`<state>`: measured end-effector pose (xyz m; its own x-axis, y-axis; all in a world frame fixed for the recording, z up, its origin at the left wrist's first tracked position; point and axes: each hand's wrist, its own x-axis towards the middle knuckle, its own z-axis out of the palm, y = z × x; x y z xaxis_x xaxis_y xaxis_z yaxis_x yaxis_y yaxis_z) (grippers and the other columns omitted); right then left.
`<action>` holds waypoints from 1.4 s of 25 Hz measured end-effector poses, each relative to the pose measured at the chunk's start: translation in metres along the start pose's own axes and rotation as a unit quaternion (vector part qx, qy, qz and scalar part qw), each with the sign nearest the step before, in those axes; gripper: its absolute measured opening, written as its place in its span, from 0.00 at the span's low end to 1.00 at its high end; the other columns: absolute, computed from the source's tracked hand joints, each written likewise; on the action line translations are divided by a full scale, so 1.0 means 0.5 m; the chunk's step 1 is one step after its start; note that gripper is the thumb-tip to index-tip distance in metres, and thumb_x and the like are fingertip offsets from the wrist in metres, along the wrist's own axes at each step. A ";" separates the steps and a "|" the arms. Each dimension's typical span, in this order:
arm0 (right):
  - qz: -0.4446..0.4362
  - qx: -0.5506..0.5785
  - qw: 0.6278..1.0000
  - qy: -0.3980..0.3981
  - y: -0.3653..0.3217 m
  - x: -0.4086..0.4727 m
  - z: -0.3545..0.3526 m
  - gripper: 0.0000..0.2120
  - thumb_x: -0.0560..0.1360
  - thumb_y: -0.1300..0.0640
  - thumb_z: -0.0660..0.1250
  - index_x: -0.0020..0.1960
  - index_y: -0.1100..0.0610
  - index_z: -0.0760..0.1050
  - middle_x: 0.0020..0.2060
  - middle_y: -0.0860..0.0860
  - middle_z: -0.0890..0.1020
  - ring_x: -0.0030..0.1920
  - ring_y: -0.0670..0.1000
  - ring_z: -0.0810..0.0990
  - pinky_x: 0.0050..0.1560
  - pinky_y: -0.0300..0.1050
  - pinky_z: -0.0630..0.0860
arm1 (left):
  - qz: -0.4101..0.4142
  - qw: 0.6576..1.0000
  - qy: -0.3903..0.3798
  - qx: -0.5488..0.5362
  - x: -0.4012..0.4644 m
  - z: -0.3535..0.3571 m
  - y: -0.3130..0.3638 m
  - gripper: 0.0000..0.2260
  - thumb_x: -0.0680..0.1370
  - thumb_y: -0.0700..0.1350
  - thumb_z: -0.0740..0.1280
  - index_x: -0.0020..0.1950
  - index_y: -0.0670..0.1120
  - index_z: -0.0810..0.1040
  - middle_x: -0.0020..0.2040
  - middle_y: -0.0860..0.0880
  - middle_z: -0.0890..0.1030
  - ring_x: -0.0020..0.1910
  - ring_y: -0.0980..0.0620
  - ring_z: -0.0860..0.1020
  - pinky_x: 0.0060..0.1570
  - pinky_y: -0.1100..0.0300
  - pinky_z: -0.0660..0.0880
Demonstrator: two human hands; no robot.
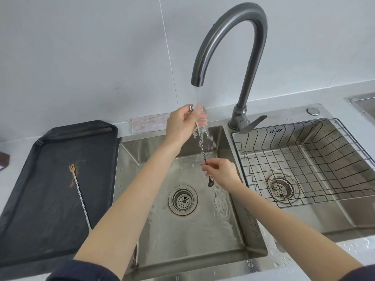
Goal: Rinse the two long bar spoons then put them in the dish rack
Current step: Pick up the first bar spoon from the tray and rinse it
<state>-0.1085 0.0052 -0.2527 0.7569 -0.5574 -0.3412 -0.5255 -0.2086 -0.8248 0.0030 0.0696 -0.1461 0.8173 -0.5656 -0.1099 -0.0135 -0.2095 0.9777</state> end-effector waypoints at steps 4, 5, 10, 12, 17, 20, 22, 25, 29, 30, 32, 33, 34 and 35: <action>-0.001 -0.001 1.000 -0.028 -0.029 0.009 -0.001 0.11 0.77 0.60 0.64 0.58 0.59 0.78 0.49 0.58 0.84 0.38 0.46 0.78 0.32 0.26 0.74 | -0.012 1.000 0.007 -0.023 0.006 0.004 0.018 0.09 0.77 0.44 0.63 0.55 0.45 0.79 0.48 0.50 0.82 0.34 0.63 0.81 0.43 0.70 0.75; -0.003 0.007 0.999 -0.034 -0.041 0.015 0.000 0.11 0.77 0.60 0.64 0.58 0.59 0.78 0.49 0.58 0.84 0.40 0.47 0.79 0.34 0.26 0.75 | -0.010 1.000 0.009 -0.022 0.007 0.005 0.019 0.11 0.78 0.45 0.62 0.56 0.44 0.79 0.47 0.50 0.82 0.33 0.63 0.81 0.41 0.70 0.75; -0.026 0.081 0.996 -0.039 -0.101 0.051 -0.005 0.10 0.75 0.58 0.65 0.53 0.59 0.80 0.46 0.52 0.84 0.45 0.49 0.82 0.58 0.46 0.78 | 0.012 0.999 -0.014 0.034 -0.005 -0.006 0.015 0.15 0.80 0.48 0.58 0.56 0.43 0.80 0.50 0.48 0.83 0.42 0.57 0.82 0.57 0.60 0.76; -0.035 0.079 0.996 -0.037 -0.111 0.059 -0.009 0.10 0.76 0.55 0.64 0.52 0.58 0.81 0.48 0.55 0.85 0.48 0.52 0.83 0.61 0.51 0.77 | 0.016 0.998 -0.027 0.057 -0.007 -0.015 0.012 0.14 0.79 0.47 0.59 0.58 0.43 0.79 0.55 0.46 0.83 0.48 0.54 0.81 0.60 0.57 0.75; -0.063 0.107 0.992 -0.022 -0.134 0.060 -0.016 0.09 0.77 0.54 0.62 0.51 0.55 0.80 0.41 0.48 0.82 0.42 0.47 0.82 0.58 0.53 0.79 | 0.017 0.989 -0.049 0.138 -0.009 -0.033 -0.001 0.09 0.76 0.44 0.65 0.54 0.45 0.81 0.51 0.46 0.83 0.51 0.52 0.79 0.56 0.59 0.76; -0.079 0.089 0.993 -0.018 -0.144 0.061 -0.017 0.13 0.78 0.54 0.60 0.56 0.57 0.78 0.46 0.52 0.83 0.46 0.50 0.82 0.58 0.55 0.79 | 0.023 0.988 -0.021 0.152 -0.014 -0.032 -0.006 0.11 0.76 0.41 0.65 0.56 0.43 0.81 0.57 0.48 0.82 0.52 0.56 0.78 0.42 0.77 0.72; -0.077 0.073 0.994 -0.017 -0.142 0.061 -0.017 0.13 0.78 0.54 0.60 0.53 0.60 0.78 0.49 0.57 0.84 0.46 0.50 0.82 0.58 0.56 0.78 | 0.027 0.988 0.008 0.154 -0.012 -0.032 -0.008 0.10 0.75 0.42 0.67 0.54 0.42 0.82 0.55 0.47 0.83 0.51 0.55 0.79 0.46 0.75 0.72; -0.077 0.033 0.996 -0.022 -0.133 0.058 -0.016 0.11 0.78 0.56 0.61 0.52 0.61 0.79 0.49 0.59 0.85 0.46 0.52 0.82 0.57 0.53 0.78 | 0.033 0.987 0.027 0.152 -0.007 -0.031 -0.005 0.11 0.73 0.43 0.69 0.52 0.39 0.82 0.54 0.46 0.83 0.48 0.55 0.79 0.45 0.76 0.71; -0.082 0.013 0.996 -0.044 -0.122 0.052 -0.009 0.10 0.77 0.58 0.61 0.55 0.58 0.78 0.50 0.58 0.85 0.46 0.51 0.82 0.47 0.41 0.77 | 0.045 0.989 0.034 0.137 0.003 -0.027 -0.007 0.10 0.74 0.44 0.68 0.49 0.39 0.83 0.49 0.43 0.85 0.43 0.54 0.78 0.50 0.67 0.75; -0.081 0.002 0.996 -0.048 -0.118 0.053 -0.007 0.10 0.77 0.58 0.61 0.55 0.58 0.78 0.49 0.57 0.85 0.46 0.51 0.82 0.48 0.40 0.77 | 0.039 0.991 0.031 0.122 0.004 -0.026 -0.008 0.10 0.75 0.44 0.67 0.49 0.39 0.83 0.49 0.43 0.84 0.44 0.53 0.79 0.54 0.60 0.77; -0.071 -0.013 0.996 -0.060 -0.109 0.055 -0.004 0.10 0.77 0.59 0.61 0.55 0.59 0.78 0.49 0.57 0.85 0.44 0.50 0.81 0.45 0.33 0.75 | 0.019 0.996 0.016 0.082 0.004 -0.024 -0.011 0.10 0.77 0.43 0.64 0.52 0.40 0.81 0.49 0.44 0.84 0.45 0.53 0.81 0.58 0.53 0.76; -0.063 -0.022 0.995 -0.068 -0.102 0.056 -0.003 0.10 0.77 0.60 0.60 0.55 0.59 0.78 0.50 0.57 0.85 0.43 0.49 0.81 0.41 0.27 0.72 | 0.008 0.998 0.007 0.060 0.004 -0.023 -0.013 0.11 0.77 0.42 0.63 0.55 0.40 0.80 0.50 0.44 0.83 0.44 0.54 0.81 0.58 0.55 0.77; -0.054 -0.031 0.995 -0.078 -0.096 0.056 -0.002 0.11 0.77 0.60 0.60 0.55 0.59 0.78 0.50 0.56 0.85 0.41 0.48 0.80 0.38 0.24 0.71 | -0.001 0.999 -0.002 0.043 0.004 -0.024 -0.015 0.11 0.78 0.41 0.62 0.56 0.40 0.79 0.51 0.44 0.83 0.43 0.56 0.81 0.55 0.57 0.77; -0.045 -0.037 0.995 -0.085 -0.089 0.055 0.000 0.11 0.77 0.61 0.59 0.55 0.59 0.78 0.50 0.56 0.85 0.40 0.47 0.79 0.36 0.23 0.70 | -0.008 0.999 -0.008 0.031 0.004 -0.026 -0.017 0.11 0.78 0.41 0.61 0.57 0.41 0.78 0.52 0.45 0.82 0.42 0.58 0.81 0.52 0.60 0.77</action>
<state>-0.0643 -0.0010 -0.2255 0.8540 -0.3906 -0.3436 -0.4744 -0.3139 -0.8224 0.0122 0.0805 -0.1525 0.8086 -0.5740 -0.1294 -0.0354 -0.2671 0.9630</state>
